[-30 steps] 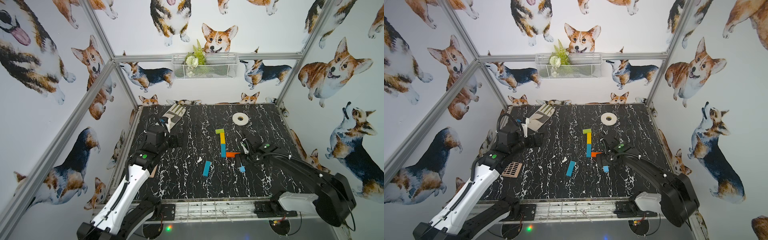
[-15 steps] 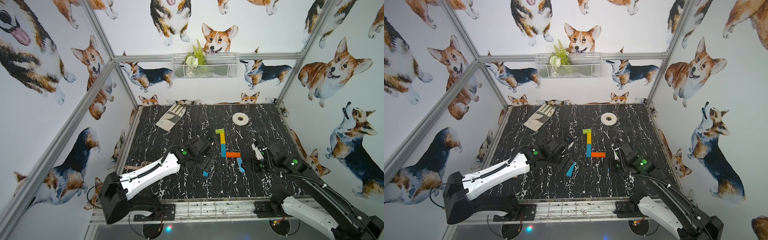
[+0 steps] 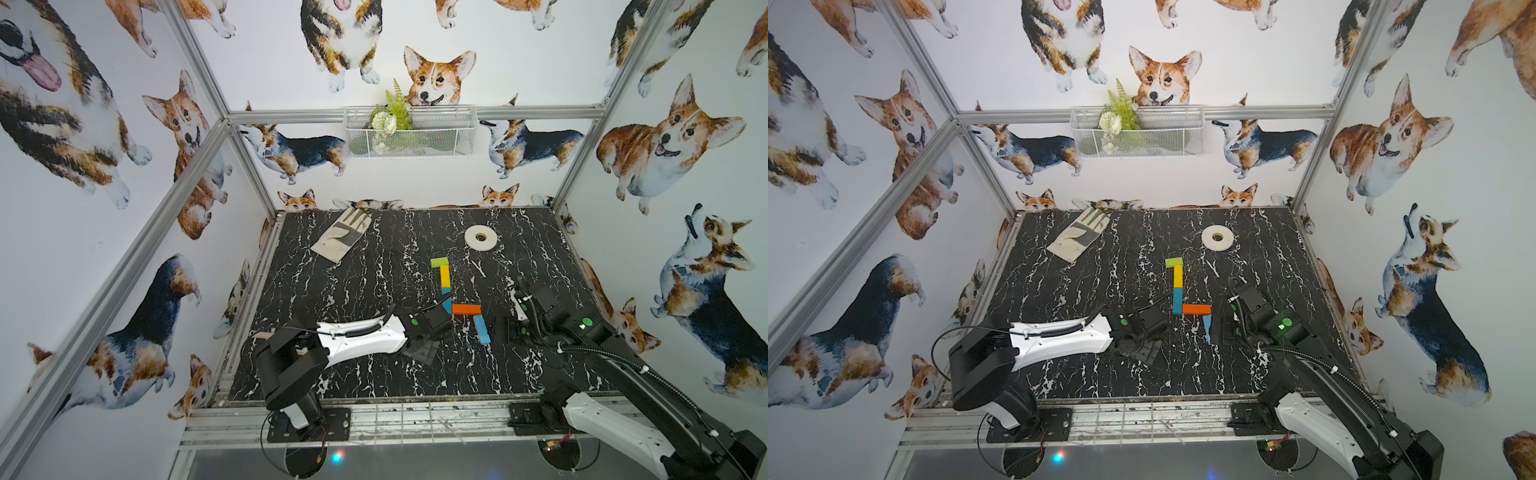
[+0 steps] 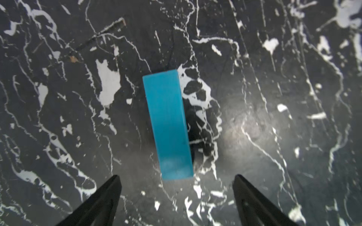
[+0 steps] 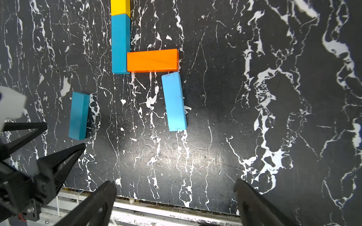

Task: Assemble a giraffe with building blocks
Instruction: Assemble the building block at the center of the board.

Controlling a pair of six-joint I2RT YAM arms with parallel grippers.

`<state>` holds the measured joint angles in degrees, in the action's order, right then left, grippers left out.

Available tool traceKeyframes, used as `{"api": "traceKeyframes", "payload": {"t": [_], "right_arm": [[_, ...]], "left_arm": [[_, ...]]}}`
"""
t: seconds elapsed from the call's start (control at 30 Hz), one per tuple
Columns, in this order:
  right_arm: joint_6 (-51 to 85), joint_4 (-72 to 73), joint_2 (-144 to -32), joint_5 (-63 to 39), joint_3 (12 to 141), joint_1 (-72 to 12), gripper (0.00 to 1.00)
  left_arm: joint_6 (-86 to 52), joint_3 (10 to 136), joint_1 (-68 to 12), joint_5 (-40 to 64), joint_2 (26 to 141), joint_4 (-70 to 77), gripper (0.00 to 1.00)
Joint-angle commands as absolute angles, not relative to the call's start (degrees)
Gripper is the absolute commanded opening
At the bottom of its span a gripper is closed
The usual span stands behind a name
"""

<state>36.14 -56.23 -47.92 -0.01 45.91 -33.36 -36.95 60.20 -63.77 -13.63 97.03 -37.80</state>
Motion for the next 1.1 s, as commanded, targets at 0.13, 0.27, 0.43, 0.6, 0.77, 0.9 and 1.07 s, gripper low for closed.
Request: {"api": "traceKeyframes", "payload": {"t": [0.13, 0.27, 0.43, 0.6, 0.77, 0.9, 1.07], "right_arm": [[37.07, -56.86, -45.72, 0.32, 46.05, -33.31, 1.0], [36.89, -56.87, -45.7, 0.26, 46.05, -33.16, 1.0], [36.84, -56.52, -45.83, 0.35, 46.05, -32.85, 1.0], [36.62, -56.43, -46.14, 0.04, 46.05, -32.23, 1.0], [36.56, -56.43, -45.97, 0.04, 46.38, -31.28, 1.0], [35.88, -56.25, -45.97, -1.47, 46.85, -28.21, 1.0], [34.5, -55.12, -46.78, -4.68, 47.17, -22.87, 1.0]], "left_arm": [[-39.64, 60.85, -61.95, -12.97, 101.53, -34.99, 0.74], [-39.46, 60.73, -61.67, -12.0, 102.04, -34.28, 0.65], [-39.2, 60.26, -61.53, -11.0, 101.8, -33.8, 0.48], [-39.54, 58.61, -61.5, -9.72, 101.1, -32.75, 0.39], [-39.9, 57.39, -61.61, -7.94, 99.77, -32.0, 0.29], [-40.41, 58.89, -63.4, -7.99, 99.0, -33.46, 0.3], [-40.96, 62.79, -65.42, -7.49, 101.11, -34.28, 0.31]]}}
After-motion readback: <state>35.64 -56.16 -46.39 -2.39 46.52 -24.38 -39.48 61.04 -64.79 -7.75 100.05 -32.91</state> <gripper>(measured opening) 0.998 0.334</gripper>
